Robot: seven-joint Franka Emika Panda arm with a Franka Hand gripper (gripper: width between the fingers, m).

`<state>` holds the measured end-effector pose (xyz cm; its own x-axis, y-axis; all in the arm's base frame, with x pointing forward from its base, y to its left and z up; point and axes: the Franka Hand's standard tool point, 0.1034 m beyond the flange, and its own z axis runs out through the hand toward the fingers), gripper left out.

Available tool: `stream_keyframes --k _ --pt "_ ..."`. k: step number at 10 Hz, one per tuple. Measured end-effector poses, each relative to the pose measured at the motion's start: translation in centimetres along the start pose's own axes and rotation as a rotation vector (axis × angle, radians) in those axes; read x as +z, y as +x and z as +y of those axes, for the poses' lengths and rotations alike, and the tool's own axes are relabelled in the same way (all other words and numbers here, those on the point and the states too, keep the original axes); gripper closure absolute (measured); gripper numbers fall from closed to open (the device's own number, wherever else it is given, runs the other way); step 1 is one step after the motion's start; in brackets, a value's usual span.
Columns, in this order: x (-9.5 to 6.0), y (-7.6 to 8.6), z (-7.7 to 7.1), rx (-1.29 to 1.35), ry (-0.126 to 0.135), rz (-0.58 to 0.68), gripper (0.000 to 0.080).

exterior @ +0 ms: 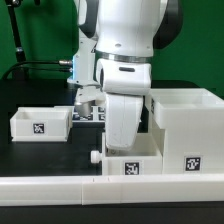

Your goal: Assemble drawer

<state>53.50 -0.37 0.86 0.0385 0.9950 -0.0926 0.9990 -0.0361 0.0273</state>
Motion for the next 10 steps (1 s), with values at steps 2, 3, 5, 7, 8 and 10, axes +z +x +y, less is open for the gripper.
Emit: stream_keyframes --k 2,3,5,7,8,10 --pt "0.0 0.0 0.0 0.001 0.000 0.000 0.0755" --pt "0.0 -0.1 0.0 -0.005 0.001 0.000 0.0755" --pt "0.0 0.1 -0.1 -0.013 0.008 -0.002 0.0755" --pt "-0.1 0.8 -0.2 -0.018 0.008 0.000 0.0755" --pt "-0.1 1.3 -0.1 -0.023 0.010 -0.001 0.0755" --pt "-0.1 1.2 -0.1 -0.015 0.017 -0.005 0.0755"
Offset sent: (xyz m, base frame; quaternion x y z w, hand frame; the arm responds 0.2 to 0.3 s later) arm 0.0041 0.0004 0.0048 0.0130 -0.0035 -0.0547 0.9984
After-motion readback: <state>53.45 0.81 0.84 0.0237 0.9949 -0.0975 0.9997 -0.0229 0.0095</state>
